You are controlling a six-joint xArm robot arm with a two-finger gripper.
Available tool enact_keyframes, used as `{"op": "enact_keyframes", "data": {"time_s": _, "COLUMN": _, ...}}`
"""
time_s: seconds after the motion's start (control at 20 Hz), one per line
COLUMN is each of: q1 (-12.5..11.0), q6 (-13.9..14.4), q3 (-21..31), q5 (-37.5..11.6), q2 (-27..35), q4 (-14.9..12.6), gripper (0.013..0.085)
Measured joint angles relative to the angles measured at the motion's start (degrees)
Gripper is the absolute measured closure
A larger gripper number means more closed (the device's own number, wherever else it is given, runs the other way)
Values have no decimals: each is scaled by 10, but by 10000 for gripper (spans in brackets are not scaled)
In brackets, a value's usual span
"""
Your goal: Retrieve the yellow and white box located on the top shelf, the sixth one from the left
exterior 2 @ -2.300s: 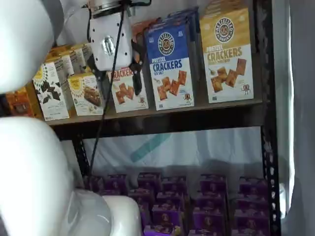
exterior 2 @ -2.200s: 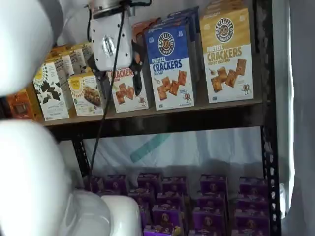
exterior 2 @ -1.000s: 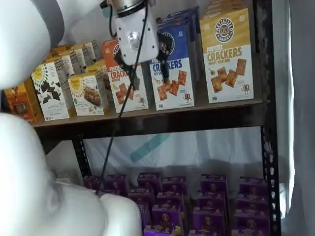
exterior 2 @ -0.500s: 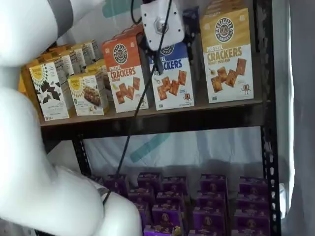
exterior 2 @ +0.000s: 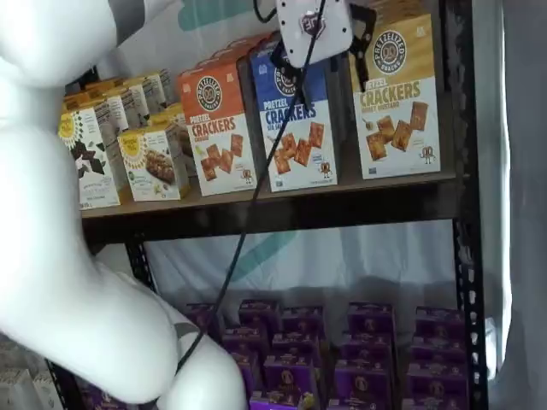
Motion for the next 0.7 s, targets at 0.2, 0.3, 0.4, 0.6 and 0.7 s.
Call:
{"op": "enact_keyframes", "data": {"time_s": 0.2, "q1": -22, "q6": -21, "q3": -17, "q5": 1, "q2": 17, "q4": 13, "gripper": 130}}
{"op": "enact_keyframes", "data": {"time_s": 0.3, "q1": -33, "q6": -30, "q3": -24, "q5": -2, "q2": 26, "q4": 22, "gripper": 130}}
{"op": "enact_keyframes", "data": {"time_s": 0.4, "q1": -42, "q6": -39, "q3": -31, "q5": -3, "q2": 34, "q4": 31, "gripper": 130}}
{"op": "enact_keyframes", "data": {"time_s": 0.6, "q1": -48, "q6": -45, "q3": -44, "q5": -4, "q2": 46, "q4": 34, "gripper": 130}}
{"op": "enact_keyframes", "data": {"time_s": 0.7, "q1": -49, "q6": -46, "q3": -49, "q5": -1, "q2": 50, "q4": 34, "gripper": 130}}
